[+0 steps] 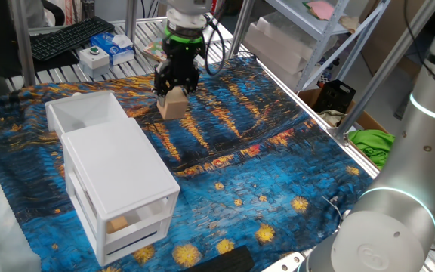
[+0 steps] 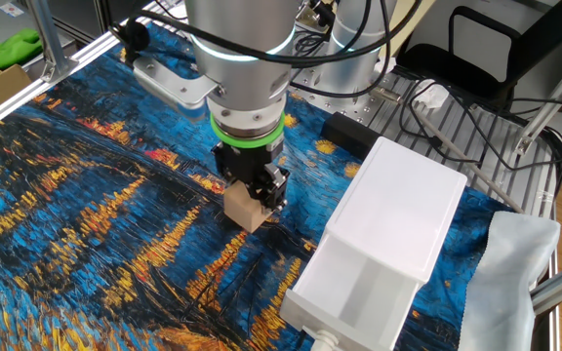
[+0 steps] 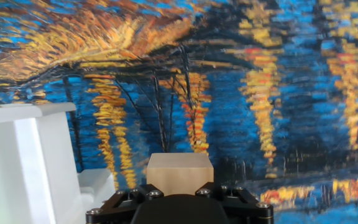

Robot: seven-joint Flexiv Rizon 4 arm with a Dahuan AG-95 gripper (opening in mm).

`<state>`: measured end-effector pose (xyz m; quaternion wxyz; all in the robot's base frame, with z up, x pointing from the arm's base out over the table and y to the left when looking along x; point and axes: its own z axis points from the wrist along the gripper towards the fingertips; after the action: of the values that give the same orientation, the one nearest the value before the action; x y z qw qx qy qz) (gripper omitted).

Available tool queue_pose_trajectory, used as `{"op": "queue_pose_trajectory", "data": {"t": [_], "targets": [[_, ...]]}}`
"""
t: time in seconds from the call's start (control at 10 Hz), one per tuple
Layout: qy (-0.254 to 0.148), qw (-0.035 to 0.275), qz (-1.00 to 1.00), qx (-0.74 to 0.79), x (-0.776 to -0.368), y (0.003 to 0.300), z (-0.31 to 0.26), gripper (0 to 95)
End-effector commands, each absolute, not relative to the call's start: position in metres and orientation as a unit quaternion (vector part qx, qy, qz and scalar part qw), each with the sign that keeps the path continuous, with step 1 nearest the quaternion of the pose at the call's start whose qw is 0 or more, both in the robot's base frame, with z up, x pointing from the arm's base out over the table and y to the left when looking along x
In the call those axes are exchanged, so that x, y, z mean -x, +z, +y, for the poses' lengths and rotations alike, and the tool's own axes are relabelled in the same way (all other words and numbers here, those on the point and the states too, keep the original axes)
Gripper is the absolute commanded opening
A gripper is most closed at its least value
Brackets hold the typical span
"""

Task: Put things in the drawer

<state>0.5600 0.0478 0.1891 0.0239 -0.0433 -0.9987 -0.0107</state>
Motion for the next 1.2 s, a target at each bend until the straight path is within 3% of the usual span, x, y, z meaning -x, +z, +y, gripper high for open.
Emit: {"op": "queue_pose_trajectory", "data": {"t": [0.1,1.2], "targets": [[-0.007,0.027,-0.999,0.019,-0.5616,0.1898,0.0486,0.0],[-0.014,0.027,-1.000,-0.003,-0.5616,0.1898,0.0486,0.0]]}}
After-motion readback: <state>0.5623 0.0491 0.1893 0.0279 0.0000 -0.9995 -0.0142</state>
